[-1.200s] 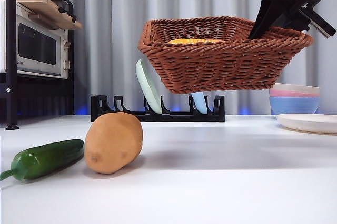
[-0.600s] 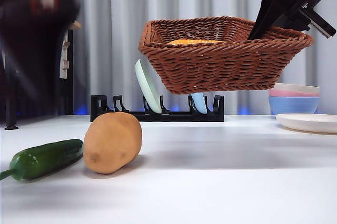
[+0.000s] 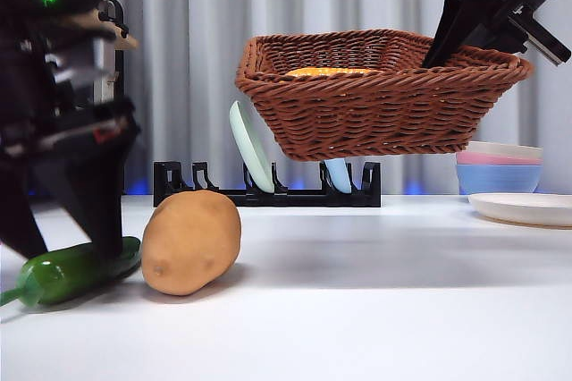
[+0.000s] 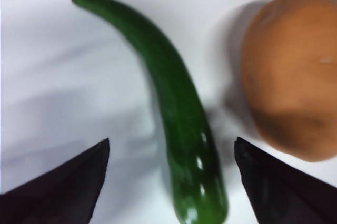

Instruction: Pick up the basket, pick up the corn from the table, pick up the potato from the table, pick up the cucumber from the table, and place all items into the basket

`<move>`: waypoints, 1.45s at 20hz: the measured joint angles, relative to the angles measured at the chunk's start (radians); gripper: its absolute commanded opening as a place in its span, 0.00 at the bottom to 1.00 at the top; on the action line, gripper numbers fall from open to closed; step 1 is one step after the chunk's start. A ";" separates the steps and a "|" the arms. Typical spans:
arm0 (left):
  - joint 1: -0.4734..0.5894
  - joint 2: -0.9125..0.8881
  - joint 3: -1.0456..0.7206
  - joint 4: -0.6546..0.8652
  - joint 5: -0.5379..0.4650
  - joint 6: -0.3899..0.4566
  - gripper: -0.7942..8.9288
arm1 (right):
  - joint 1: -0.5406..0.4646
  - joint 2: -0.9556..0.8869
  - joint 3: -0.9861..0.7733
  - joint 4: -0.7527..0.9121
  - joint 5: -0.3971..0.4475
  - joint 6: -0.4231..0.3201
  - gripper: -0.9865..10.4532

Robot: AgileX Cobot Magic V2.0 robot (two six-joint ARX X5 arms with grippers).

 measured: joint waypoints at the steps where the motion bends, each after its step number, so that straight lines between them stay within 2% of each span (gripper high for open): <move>1: 0.005 0.031 0.000 0.011 0.000 0.011 0.49 | 0.000 0.000 0.000 0.000 0.000 0.000 0.08; 2: 0.008 0.043 0.005 0.033 0.006 0.018 0.49 | 0.000 0.000 0.000 0.000 0.000 0.000 0.08; 3: 0.009 0.061 0.013 0.051 0.007 0.026 0.40 | 0.000 0.000 0.000 0.000 0.000 0.000 0.08; 4: 0.009 0.072 0.018 0.061 0.005 0.031 0.26 | 0.000 0.000 0.000 0.000 0.000 0.000 0.08; 5: 0.010 0.079 0.020 0.064 0.000 0.041 0.06 | 0.000 0.000 0.000 0.000 0.000 0.000 0.08; 8: 0.013 0.077 0.021 0.035 -0.002 0.084 0.07 | 0.000 0.000 0.000 0.000 0.000 0.000 0.08; 11: 0.013 0.012 0.021 -0.119 -0.011 0.118 0.07 | 0.000 0.000 0.000 0.000 0.000 0.000 0.08; 15: 0.013 -0.232 0.080 -0.289 -0.011 0.123 0.07 | 0.000 0.000 0.000 -0.001 0.000 0.000 0.08; 17: 0.013 -0.366 0.163 -0.293 -0.011 0.104 0.07 | 0.000 0.000 0.000 -0.001 0.000 0.000 0.08; 19: 0.011 -0.454 0.247 -0.238 0.002 0.054 0.07 | 0.000 0.000 0.000 -0.001 0.000 0.000 0.08; 22: -0.034 -0.461 0.352 -0.103 0.079 0.006 0.07 | 0.007 0.000 0.000 -0.001 0.002 0.000 0.08; 25: -0.117 -0.397 0.365 0.047 0.064 -0.017 0.07 | 0.026 0.000 0.000 -0.001 0.002 0.000 0.08; 27: -0.171 -0.298 0.365 0.146 0.001 -0.023 0.07 | 0.053 0.000 0.000 -0.001 0.002 0.000 0.08; 29: -0.209 -0.201 0.365 0.206 -0.008 -0.024 0.07 | 0.078 0.000 0.000 -0.001 0.002 0.000 0.08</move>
